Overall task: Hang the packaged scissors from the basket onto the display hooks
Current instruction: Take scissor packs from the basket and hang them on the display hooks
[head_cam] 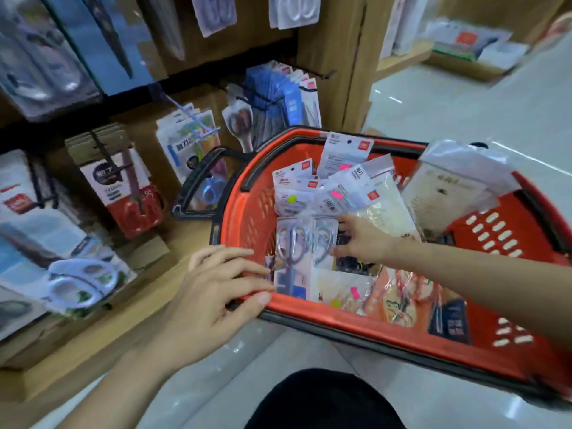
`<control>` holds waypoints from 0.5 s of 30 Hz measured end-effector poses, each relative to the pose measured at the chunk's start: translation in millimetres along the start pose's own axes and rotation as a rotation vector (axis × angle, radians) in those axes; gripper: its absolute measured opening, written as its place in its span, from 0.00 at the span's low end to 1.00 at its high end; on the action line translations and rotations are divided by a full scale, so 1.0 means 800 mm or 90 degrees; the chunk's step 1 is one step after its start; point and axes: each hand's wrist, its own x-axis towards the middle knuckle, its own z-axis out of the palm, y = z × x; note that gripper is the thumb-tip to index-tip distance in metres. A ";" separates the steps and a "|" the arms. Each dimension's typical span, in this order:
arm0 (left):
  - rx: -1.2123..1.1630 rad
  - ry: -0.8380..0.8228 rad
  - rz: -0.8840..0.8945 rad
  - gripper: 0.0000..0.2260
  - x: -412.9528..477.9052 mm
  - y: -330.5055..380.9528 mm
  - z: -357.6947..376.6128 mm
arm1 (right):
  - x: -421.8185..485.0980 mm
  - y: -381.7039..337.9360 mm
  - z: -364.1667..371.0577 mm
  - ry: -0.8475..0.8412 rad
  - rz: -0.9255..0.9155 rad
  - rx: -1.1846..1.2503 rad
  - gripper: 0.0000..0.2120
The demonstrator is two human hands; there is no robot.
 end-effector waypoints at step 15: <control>0.182 -0.260 0.002 0.27 0.150 0.016 0.001 | -0.004 -0.017 0.001 -0.156 -0.012 0.189 0.38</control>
